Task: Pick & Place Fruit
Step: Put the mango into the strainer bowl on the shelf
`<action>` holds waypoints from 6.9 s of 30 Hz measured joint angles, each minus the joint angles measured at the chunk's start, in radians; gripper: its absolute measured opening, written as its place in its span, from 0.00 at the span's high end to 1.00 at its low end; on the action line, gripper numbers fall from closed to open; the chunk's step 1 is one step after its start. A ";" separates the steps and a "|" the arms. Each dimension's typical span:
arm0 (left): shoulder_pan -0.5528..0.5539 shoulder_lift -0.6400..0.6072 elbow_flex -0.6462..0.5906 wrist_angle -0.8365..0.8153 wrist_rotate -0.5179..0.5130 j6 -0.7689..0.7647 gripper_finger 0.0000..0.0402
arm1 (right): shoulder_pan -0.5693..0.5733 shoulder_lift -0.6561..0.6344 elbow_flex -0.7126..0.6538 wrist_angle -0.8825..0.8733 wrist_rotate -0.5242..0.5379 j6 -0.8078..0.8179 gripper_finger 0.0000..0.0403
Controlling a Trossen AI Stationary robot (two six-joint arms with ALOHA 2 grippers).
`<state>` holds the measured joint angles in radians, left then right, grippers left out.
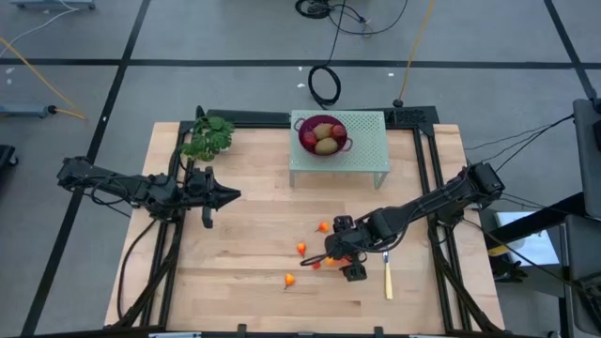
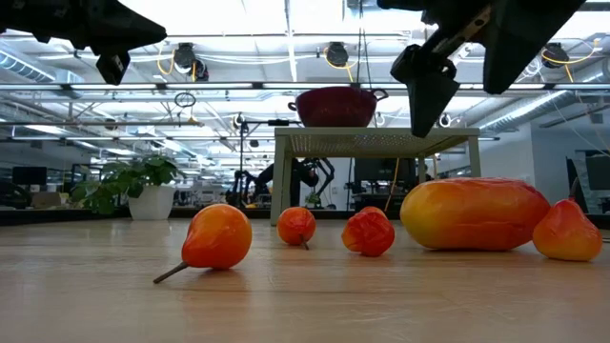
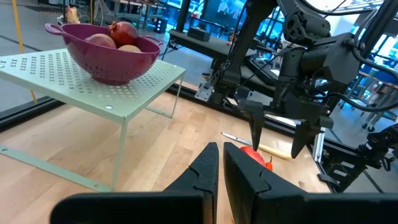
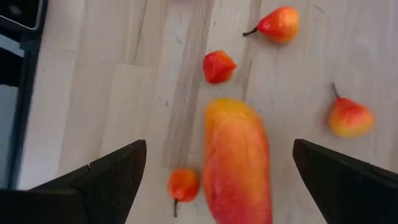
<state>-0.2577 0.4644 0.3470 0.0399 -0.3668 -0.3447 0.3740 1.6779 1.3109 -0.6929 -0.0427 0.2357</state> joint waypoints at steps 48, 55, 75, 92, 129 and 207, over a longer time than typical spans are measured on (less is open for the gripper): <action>0.000 0.000 0.000 0.001 -0.001 -0.004 0.94 | -0.014 0.109 -0.001 -0.030 -0.011 -0.018 0.01; 0.000 0.000 0.000 -0.011 -0.001 -0.004 0.94 | -0.014 0.109 -0.001 -0.039 -0.011 -0.038 0.01; 0.000 0.000 0.000 -0.015 -0.002 0.002 0.94 | -0.014 0.124 -0.129 0.101 -0.009 -0.039 0.01; 0.000 0.000 0.000 -0.014 -0.002 0.000 0.94 | -0.014 0.124 -0.129 0.097 0.020 -0.036 0.16; 0.000 0.000 0.000 -0.014 -0.002 0.010 0.94 | -0.070 -0.203 -0.129 0.125 0.243 0.432 0.44; 0.000 0.000 0.000 -0.009 -0.193 -0.050 0.94 | -0.804 -0.039 0.309 0.167 0.199 -0.911 0.43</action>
<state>-0.2573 0.4645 0.3470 0.0311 -0.5598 -0.3949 -0.4296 1.6391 1.6203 -0.5264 0.1565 -0.6758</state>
